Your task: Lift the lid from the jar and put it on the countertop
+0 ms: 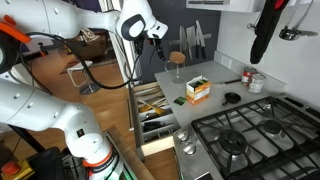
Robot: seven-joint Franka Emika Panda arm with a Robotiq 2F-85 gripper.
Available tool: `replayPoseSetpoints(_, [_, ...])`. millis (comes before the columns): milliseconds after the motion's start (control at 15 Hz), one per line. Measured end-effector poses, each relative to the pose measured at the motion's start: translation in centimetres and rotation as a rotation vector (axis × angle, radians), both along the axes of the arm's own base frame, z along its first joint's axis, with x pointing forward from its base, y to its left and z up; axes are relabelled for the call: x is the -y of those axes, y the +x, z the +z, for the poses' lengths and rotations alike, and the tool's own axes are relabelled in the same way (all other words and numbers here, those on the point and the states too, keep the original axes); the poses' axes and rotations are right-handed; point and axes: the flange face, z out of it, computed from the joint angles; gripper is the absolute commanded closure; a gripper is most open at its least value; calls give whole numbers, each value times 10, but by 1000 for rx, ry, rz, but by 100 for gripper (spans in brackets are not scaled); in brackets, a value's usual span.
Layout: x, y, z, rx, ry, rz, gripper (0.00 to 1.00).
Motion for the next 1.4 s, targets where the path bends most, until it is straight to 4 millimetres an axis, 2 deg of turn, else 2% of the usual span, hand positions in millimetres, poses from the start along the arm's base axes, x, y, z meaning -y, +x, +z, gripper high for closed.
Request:
replayPoseSetpoints(267, [-19, 18, -13, -26, 96, -64, 0])
replayPoseSetpoints(600, [-42, 56, -20, 19, 228, -95, 0])
replayPoseSetpoints(1200, [-44, 128, -46, -4, 265, -115, 0])
replayPoseSetpoints(1400, [-44, 145, -51, -8, 266, -118, 6])
